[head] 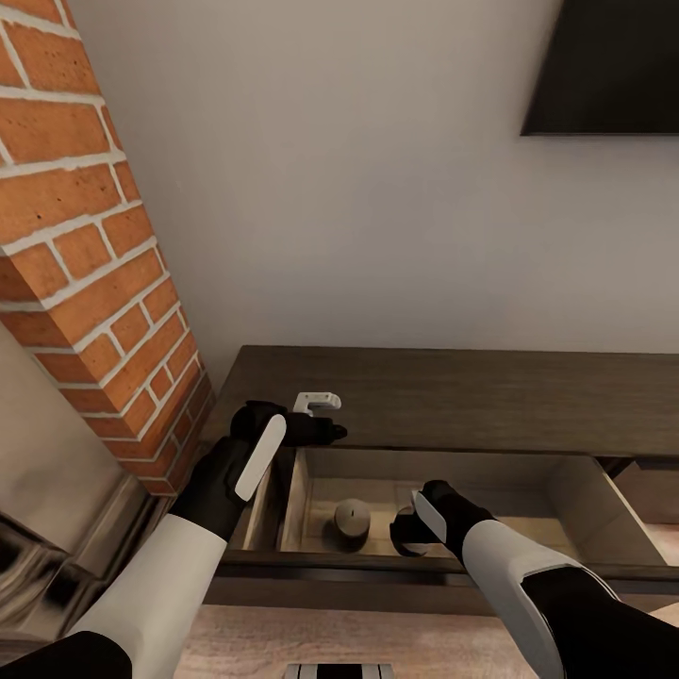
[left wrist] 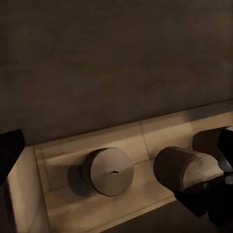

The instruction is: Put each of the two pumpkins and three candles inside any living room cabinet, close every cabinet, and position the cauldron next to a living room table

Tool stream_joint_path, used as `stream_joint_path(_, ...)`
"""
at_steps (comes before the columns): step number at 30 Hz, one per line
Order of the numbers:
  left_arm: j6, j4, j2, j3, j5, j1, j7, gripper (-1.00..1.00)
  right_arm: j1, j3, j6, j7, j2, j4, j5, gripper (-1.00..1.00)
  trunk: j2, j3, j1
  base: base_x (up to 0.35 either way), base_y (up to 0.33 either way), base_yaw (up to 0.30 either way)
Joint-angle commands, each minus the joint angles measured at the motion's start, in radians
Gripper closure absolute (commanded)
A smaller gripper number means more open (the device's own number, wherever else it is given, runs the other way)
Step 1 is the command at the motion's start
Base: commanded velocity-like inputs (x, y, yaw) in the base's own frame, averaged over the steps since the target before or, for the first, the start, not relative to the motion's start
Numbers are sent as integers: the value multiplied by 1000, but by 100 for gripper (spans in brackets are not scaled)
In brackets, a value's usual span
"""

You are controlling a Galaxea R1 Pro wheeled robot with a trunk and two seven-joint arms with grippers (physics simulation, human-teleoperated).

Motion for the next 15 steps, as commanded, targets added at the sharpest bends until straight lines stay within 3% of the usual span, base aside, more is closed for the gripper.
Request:
stream_joint_path(1,3,-1,0,-1,10,-1,10,-100,0,7,4,-7,0,-2,-11,100,0,-1,0,0,0,0)
stream_joint_path(10,3,0,0,-1,10,-1,10,-100,0,8,4,-6,0,-2,-12,100,0,-1,0,5,0,0)
stream_joint_path(15,3,0,0,-1,10,-1,10,-100,0,8,4,-6,0,-2,-12,100,0,-1,0,187,0,0)
